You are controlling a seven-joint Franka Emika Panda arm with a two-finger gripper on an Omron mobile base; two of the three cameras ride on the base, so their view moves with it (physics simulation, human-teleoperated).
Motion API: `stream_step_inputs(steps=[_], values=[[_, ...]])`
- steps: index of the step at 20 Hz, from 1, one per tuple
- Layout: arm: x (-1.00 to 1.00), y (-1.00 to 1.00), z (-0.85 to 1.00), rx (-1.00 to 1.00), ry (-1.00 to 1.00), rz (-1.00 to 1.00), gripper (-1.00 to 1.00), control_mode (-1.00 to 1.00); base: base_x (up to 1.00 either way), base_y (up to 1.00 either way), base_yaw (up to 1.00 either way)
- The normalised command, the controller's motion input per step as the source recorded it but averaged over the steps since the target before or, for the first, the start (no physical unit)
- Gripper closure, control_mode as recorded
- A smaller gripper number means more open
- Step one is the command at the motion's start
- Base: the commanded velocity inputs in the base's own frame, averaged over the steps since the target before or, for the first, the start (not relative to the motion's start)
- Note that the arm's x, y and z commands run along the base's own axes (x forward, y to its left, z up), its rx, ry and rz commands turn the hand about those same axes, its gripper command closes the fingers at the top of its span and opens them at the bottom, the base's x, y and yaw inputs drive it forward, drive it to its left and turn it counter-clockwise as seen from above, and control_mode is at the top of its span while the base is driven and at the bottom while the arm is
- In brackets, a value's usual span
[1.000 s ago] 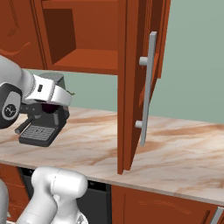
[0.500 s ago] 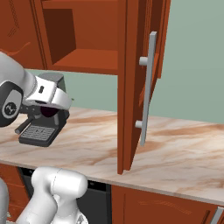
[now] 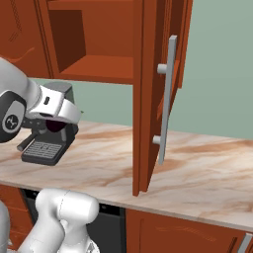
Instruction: Pick the eggplants from the cabinet and place them in one bowl. Pick the potato from the sink and place it in the other bowl.
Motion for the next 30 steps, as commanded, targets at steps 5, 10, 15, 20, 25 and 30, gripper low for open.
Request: stream_step_inputs(steps=[5, 10, 15, 20, 25, 30], values=[[0.0, 0.0, 0.0, 0.0, 0.0, 0.0, 1.0, 1.0, -0.45, 0.0, 0.0], [0.0, 0.0, 0.0, 0.0, 0.0, 0.0, 1.0, 1.0, -0.53, 0.0, -0.01], [0.0, 0.0, 0.0, 0.0, 0.0, 0.0, 1.0, 1.0, -0.57, 0.0, 0.0], [0.0, 0.0, 0.0, 0.0, 0.0, 0.0, 1.0, 1.0, -0.56, 0.0, -0.08], [0.0, 0.0, 0.0, 0.0, 0.0, 0.0, 1.0, 1.0, -0.5, 0.05, -0.31], [0.0, 0.0, 0.0, 0.0, 0.0, 0.0, 1.0, 1.0, -0.4, 0.12, -0.45]])
